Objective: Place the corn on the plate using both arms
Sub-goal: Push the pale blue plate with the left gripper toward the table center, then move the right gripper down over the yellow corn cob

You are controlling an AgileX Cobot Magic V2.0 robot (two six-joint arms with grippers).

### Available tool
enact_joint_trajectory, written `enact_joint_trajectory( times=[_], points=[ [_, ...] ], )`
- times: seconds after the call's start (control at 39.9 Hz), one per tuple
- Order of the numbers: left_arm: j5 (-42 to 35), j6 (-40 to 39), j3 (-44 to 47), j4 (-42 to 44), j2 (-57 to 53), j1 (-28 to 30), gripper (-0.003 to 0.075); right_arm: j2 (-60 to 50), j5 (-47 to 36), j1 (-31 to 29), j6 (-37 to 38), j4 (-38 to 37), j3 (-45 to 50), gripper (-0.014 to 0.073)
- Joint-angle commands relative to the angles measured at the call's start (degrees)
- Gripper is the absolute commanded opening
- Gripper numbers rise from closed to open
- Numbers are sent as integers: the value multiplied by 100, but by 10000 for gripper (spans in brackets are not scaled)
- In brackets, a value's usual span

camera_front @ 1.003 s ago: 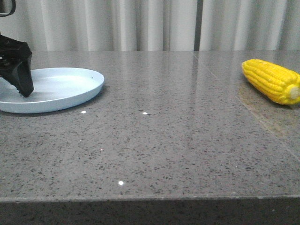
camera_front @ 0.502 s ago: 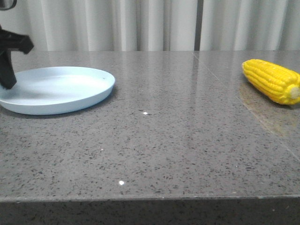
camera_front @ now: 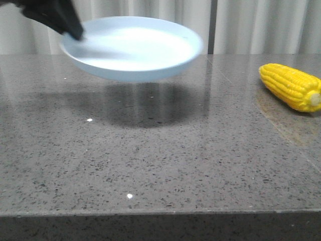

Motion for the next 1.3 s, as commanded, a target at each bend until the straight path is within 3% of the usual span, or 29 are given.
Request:
enact_joint_trajectory(
  times=[0.0,0.2,0.3,0.48,0.55,0.63,0.73,1.0,1.28],
  points=[
    [-321,-90,-185,-146,70,-192,-20,96,-438,-14,-43,-46,-197,601],
    [-155,-160,-185,-182,508,-242,-3,96,-438,-14,-43,-46,-197,601],
    [-84,-160,-185,-182,563,-242,111,96,-438,-14,-43,-46,-197,601],
    [-73,-160,-185,11,346,-135,400,96,-438,-14,-43,-46,-197,601],
    [-9,-182,-185,238,63,-20,426,96,-438,-14,-43,-46,-197,601],
    [76,-235,-185,474,-282,157,417,96,-438,-14,-43,-46,-197,601],
    [191,-525,-100,1000,-747,450,344,96,-438,-14,-43,-46,-197,601],
    [34,-609,1099,1497,-2167,1466,-22,96,-438,-14,-43,-46,-197,601],
    [-781,-609,2892,1726,-4125,1949,-20,96,-438,-14,-43,-46,-197,601]
  ],
)
